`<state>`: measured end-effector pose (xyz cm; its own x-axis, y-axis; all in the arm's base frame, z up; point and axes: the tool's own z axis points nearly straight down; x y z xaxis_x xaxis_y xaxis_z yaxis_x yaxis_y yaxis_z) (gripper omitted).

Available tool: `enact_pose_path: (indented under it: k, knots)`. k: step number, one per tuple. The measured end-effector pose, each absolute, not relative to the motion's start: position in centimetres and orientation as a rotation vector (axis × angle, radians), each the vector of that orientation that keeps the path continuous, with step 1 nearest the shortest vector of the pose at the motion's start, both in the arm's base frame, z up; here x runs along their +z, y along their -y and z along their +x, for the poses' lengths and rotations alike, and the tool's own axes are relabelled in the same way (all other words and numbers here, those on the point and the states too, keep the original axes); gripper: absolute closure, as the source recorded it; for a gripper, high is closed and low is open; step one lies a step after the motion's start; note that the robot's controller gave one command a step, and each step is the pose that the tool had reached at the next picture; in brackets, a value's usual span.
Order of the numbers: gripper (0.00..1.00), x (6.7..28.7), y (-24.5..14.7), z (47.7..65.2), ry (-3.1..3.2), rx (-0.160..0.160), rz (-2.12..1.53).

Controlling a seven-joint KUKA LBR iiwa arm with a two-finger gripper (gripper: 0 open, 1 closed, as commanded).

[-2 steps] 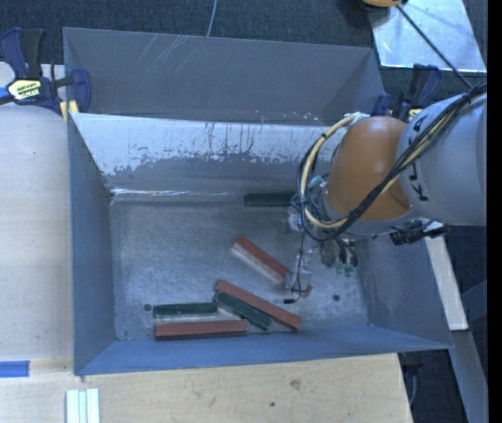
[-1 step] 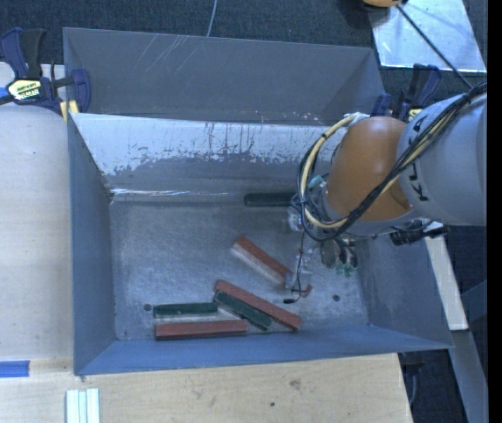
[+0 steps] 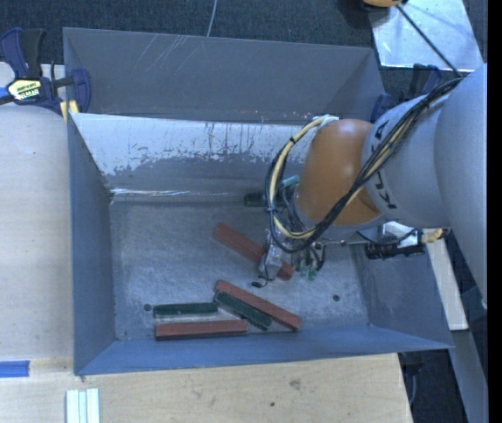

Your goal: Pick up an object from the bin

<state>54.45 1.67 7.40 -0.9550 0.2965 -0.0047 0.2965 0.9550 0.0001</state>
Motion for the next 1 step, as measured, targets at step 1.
enact_pose_path:
  k: [1]
  knots:
    - [1.00, 7.40, -1.67, 54.45, -3.102, -0.001, 0.470]
